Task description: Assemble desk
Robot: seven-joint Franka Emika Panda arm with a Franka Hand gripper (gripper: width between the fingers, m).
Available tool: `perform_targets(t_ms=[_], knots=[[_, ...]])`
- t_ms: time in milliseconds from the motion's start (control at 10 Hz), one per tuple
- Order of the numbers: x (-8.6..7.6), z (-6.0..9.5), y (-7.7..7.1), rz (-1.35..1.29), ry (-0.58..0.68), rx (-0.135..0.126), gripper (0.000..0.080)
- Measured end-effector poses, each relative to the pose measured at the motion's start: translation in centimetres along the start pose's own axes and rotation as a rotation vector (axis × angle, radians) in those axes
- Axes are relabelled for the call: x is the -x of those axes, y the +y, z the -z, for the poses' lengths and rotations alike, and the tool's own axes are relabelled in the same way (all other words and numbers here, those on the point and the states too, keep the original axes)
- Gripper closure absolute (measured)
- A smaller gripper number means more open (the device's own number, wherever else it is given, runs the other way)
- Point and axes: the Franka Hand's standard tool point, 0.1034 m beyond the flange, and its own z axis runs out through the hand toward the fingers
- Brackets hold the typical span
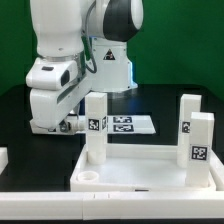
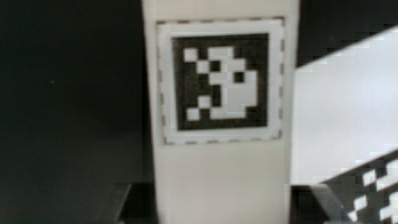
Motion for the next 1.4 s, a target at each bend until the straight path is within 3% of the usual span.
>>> perform_targets(t_ms=[200, 400, 900, 1200, 1400], knots=[[2.2, 0.0, 0.0, 0.305, 0.013, 0.003, 0.0515], [2.3, 0.6, -0.6, 0.639, 0.060, -0.108, 0.0514], [3.8, 0.7, -0.4, 0.915, 0.037, -0.122, 0.0514], [1.5, -0.5, -1.0, 1.174, 0.060, -0.214, 0.0514], [2.3, -0.8, -1.2, 1.229, 0.066, -0.225, 0.0514]])
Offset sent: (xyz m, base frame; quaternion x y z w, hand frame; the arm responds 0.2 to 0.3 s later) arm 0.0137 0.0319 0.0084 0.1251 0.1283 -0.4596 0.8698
